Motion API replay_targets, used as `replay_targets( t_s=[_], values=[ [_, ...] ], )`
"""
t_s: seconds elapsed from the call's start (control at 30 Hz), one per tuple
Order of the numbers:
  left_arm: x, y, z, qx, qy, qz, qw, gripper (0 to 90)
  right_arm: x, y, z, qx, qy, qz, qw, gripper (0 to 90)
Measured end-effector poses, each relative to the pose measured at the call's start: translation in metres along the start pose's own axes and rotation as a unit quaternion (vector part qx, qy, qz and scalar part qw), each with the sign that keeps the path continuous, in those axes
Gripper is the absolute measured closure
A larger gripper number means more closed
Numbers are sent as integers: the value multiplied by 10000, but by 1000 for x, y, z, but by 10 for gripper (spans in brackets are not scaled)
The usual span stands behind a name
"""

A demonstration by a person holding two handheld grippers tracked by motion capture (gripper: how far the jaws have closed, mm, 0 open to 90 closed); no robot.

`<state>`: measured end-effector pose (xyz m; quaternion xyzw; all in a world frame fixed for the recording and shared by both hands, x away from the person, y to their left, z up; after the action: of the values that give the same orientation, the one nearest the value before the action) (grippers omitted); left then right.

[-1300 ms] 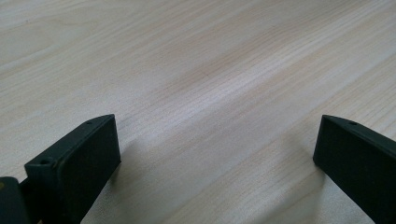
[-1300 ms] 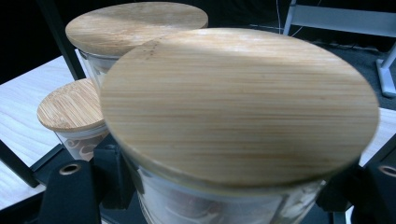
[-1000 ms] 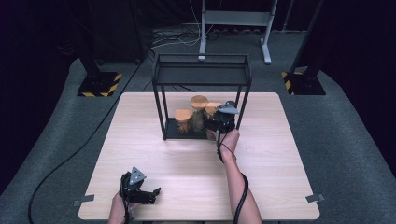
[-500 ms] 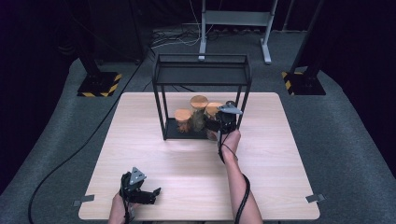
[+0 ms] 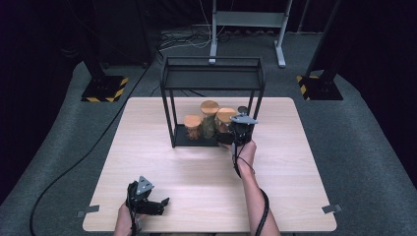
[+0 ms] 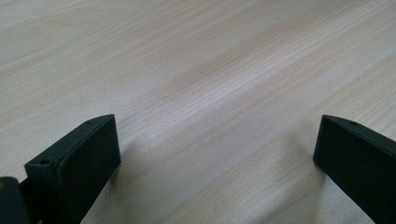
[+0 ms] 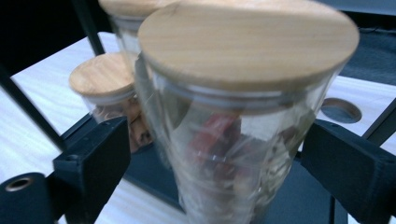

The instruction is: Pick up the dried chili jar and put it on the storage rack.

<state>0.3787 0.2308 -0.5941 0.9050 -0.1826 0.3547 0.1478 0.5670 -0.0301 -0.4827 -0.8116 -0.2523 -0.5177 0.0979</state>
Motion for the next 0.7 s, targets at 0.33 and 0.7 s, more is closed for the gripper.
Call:
replay_targets(
  t_s=[0.33,0.7],
  values=[
    [0,0,0,0,1,-1,10000,0,-13,0,-20,164,-67,-73,9998,48],
    [0,0,0,1,2,2,10000,0,-38,-10,-46,336,-206,-264,9989,36]
  ],
)
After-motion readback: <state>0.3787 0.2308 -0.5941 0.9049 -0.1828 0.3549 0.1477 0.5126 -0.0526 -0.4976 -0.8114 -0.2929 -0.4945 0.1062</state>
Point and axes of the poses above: each handheld gripper's, and its own axes: z roughly forward along the jaws, x roughly out of its top, y roughly to its right, the point moved 9 cm from there along z, roughly forward along the jaws, and after that the axes turned 11 degrees about -z, right-handed, at the moved point
